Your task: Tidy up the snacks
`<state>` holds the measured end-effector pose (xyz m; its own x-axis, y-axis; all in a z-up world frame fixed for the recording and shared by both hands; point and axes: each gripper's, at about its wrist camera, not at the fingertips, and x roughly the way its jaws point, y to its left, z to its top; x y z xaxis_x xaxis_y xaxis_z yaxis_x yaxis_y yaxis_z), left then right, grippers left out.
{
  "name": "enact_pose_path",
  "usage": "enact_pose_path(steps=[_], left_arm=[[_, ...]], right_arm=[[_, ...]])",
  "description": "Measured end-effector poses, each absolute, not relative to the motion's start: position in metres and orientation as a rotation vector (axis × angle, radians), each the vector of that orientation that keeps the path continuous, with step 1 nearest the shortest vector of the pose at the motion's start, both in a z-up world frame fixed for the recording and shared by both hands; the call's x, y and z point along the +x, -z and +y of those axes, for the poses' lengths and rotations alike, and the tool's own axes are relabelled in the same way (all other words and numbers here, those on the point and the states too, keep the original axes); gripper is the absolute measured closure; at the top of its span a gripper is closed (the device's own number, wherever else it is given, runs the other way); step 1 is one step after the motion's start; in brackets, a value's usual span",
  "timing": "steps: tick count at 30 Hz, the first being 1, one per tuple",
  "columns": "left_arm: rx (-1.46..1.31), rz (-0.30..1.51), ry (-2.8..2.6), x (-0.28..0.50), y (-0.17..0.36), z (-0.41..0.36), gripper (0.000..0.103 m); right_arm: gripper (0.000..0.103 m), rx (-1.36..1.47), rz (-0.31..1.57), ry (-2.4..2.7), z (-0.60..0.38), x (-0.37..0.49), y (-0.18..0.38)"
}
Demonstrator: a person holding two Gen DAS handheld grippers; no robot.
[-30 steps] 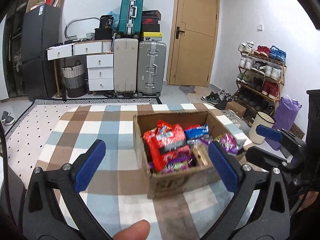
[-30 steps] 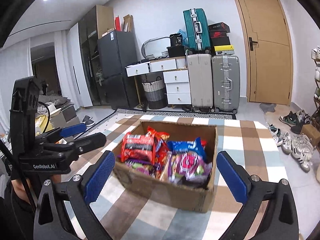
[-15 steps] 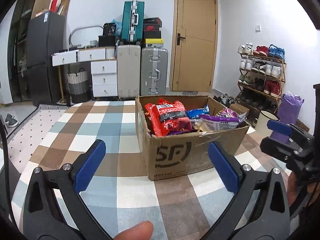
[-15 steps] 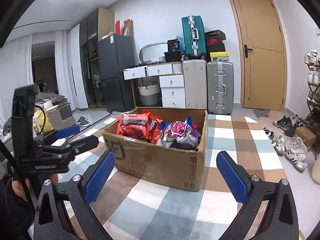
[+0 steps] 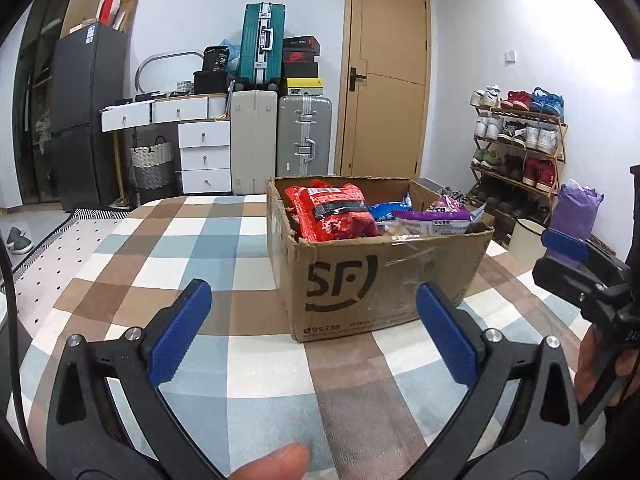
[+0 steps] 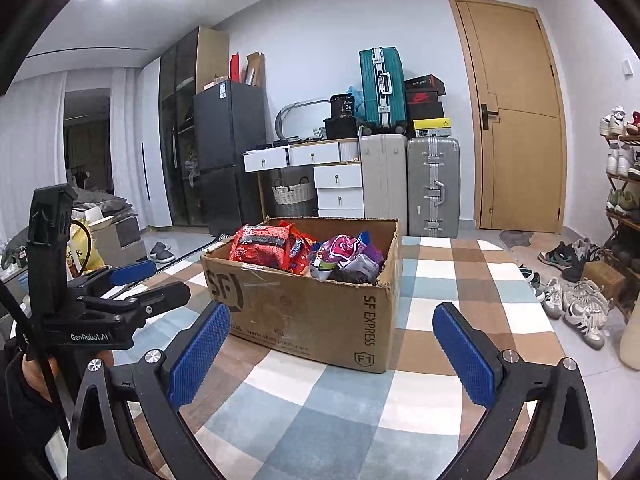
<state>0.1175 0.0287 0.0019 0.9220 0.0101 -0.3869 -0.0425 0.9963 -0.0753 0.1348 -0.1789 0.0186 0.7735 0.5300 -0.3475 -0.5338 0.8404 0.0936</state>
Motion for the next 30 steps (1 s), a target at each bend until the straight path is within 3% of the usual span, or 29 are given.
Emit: enact_pose_path(steps=[30], left_arm=[[-0.098, 0.389, -0.038, 0.1184, -0.0014, 0.0338, 0.001]], right_arm=[[0.0, -0.051, 0.355, -0.544, -0.1692, 0.1327, -0.0184]])
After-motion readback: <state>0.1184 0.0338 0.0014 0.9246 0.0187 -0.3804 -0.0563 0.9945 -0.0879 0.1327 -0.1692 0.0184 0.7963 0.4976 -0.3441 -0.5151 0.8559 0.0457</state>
